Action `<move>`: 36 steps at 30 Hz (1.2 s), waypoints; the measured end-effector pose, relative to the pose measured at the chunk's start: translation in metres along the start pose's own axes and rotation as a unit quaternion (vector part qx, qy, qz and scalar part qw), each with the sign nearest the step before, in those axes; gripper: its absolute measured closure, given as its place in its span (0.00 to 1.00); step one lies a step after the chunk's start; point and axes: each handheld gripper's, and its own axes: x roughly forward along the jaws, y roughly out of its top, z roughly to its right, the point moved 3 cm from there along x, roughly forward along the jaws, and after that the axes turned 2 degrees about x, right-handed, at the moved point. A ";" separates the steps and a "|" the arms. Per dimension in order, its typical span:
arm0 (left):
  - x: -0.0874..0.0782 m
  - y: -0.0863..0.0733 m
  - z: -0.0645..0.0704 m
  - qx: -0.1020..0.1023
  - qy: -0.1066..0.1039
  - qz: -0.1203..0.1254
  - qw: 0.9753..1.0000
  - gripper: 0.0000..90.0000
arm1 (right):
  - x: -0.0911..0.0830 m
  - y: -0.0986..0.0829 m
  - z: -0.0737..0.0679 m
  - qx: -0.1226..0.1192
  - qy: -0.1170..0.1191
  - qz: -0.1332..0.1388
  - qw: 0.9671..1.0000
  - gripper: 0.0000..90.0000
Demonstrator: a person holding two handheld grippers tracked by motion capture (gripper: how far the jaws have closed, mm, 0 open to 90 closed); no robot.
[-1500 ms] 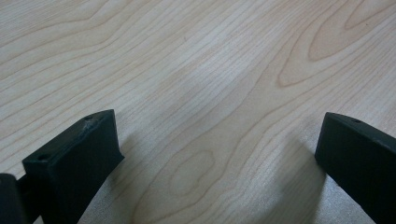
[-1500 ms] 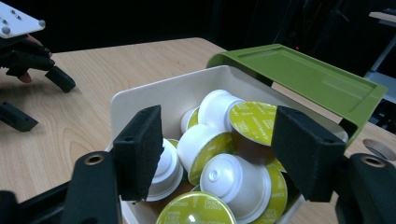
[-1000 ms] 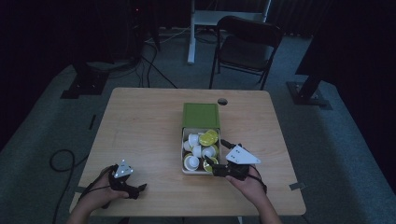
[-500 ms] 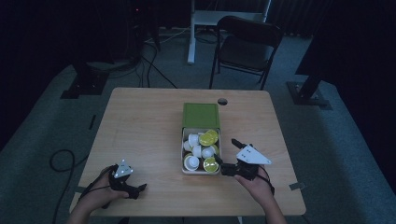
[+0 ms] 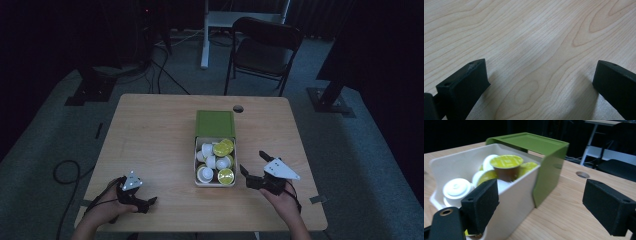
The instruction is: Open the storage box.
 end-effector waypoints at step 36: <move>0.000 0.000 0.000 0.001 0.000 -0.001 1.000 0.00 | -0.004 -0.066 0.063 0.034 -0.085 -0.166 0.982 0.14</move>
